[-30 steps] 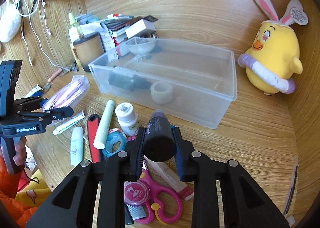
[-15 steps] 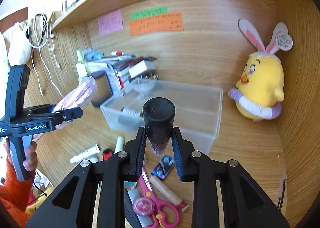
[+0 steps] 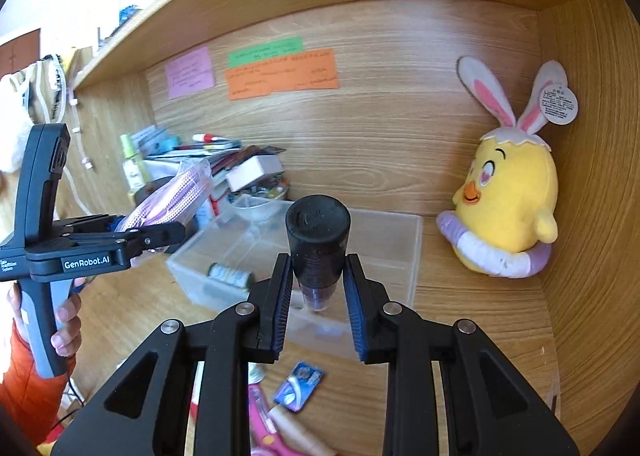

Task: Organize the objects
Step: 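Lower both held items into the clear box and open both tools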

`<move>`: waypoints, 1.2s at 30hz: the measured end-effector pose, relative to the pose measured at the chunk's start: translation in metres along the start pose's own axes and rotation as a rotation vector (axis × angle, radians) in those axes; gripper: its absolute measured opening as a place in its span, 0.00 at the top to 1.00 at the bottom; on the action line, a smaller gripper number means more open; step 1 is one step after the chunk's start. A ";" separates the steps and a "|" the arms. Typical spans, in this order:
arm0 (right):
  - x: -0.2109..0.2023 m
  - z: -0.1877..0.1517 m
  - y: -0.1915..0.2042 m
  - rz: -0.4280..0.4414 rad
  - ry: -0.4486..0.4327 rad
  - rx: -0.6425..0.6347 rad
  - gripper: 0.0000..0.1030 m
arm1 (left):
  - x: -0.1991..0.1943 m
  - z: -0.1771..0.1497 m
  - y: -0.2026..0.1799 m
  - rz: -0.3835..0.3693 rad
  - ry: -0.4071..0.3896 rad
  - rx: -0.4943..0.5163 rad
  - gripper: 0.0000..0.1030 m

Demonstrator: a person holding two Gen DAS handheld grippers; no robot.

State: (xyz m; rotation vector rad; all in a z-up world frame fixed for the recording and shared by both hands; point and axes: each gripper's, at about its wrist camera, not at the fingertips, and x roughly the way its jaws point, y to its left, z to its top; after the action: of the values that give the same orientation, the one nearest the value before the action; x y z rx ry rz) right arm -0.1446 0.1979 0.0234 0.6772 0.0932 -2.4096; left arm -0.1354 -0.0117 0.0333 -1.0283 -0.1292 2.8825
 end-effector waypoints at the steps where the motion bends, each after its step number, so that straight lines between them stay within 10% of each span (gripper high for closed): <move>1: 0.005 0.001 -0.002 -0.015 0.006 0.001 0.77 | 0.005 0.001 -0.002 0.003 0.008 0.006 0.46; 21: 0.072 -0.012 0.005 -0.094 0.125 -0.035 0.77 | 0.074 0.008 -0.029 -0.022 0.173 0.073 0.45; 25: 0.068 -0.011 0.011 -0.093 0.109 -0.049 0.56 | 0.076 0.008 -0.030 -0.036 0.186 0.071 0.45; 36: 0.047 -0.010 0.018 -0.057 0.082 -0.059 0.41 | 0.027 0.015 -0.034 -0.019 0.043 0.111 0.15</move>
State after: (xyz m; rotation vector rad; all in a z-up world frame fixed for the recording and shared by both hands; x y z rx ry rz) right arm -0.1605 0.1597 -0.0068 0.7557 0.2196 -2.4230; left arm -0.1643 0.0240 0.0318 -1.0619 0.0233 2.8123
